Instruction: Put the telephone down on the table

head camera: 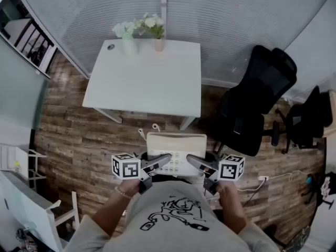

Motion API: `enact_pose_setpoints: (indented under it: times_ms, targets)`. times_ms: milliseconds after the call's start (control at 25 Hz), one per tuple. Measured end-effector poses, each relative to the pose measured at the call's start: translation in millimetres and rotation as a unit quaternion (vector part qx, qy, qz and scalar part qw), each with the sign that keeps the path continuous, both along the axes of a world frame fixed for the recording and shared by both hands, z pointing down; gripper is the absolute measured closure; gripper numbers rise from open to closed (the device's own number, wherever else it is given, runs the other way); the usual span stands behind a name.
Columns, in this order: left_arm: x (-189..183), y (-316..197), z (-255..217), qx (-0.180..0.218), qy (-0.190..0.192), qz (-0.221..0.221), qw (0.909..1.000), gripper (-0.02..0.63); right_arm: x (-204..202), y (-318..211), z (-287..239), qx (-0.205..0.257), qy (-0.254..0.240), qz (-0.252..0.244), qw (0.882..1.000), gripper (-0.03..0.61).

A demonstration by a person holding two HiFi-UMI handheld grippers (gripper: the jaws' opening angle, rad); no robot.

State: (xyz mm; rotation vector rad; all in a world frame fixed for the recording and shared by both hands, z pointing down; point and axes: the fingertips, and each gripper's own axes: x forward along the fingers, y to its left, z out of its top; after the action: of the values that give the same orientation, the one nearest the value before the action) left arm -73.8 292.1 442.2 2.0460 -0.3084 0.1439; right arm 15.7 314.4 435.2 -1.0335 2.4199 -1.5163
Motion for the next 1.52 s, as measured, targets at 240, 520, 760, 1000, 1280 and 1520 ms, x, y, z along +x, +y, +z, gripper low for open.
enact_pose_setpoints:
  times_ms: [240,520,760,1000,1280,1520]
  targets:
    - [-2.2,7.7,-2.0,-0.006,-0.001,0.002,1.0,0.354,-2.4,7.9,-1.4,-0.004,-0.002,0.0,1.0,0.298]
    - [2.6,8.7,-3.3,-0.006,0.0,0.003,1.0,0.354,2.3,8.9,-2.6,-0.003,-0.008,0.006,1.0,0.298]
    - [8.3,11.2,-6.8,-0.003,-0.002,0.002,1.0,0.354,8.3,11.7,-3.7,-0.003,-0.01,0.006,1.0,0.298]
    - [13.3,12.7,-5.8,-0.004,-0.004,-0.001,1.0,0.353,13.8,12.6,-4.0,-0.004,-0.01,0.005,1.0,0.298]
    - [13.2,5.4,-6.0,-0.004,-0.003,-0.006,1.0,0.354,13.8,4.2,-3.9,-0.003,-0.011,0.002,1.0,0.298]
    - [13.2,-10.2,-5.2,-0.004,-0.002,-0.006,1.0,0.353,14.3,-11.6,-4.0,-0.003,-0.01,0.004,1.0,0.298]
